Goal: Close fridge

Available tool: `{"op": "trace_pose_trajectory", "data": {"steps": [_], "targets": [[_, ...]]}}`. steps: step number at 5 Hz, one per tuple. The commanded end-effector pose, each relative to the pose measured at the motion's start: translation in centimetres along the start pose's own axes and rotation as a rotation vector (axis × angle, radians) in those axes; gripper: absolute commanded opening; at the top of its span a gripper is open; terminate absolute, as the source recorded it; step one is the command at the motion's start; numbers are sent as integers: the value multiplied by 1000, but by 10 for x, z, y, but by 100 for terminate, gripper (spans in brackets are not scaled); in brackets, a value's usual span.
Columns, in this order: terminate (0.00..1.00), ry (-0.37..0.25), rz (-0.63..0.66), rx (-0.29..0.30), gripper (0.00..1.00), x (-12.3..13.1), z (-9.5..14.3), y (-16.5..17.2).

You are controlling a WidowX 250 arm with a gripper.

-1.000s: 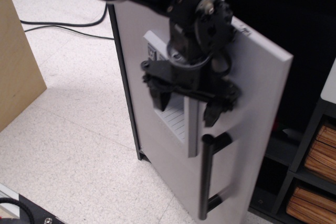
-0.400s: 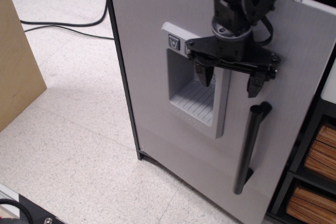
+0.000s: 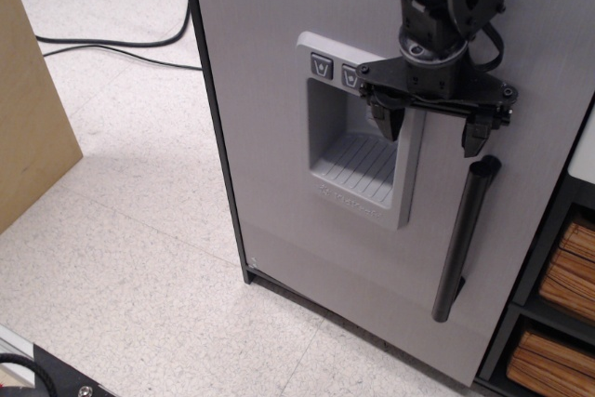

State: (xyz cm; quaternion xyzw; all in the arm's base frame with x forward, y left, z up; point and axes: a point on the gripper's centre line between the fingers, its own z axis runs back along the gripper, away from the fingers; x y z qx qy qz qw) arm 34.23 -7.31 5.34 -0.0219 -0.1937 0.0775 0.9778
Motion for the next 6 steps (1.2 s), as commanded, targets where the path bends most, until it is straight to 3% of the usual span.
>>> {"op": "trace_pose_trajectory", "data": {"steps": [1,4,5,6], "targets": [[0,-74,19,-19,100,27,10,1],[0,-79,66,-43,100,38,9,-3],[0,-58,76,-33,100,23,28,10],[100,20,61,22,100,-4,46,33]]}}
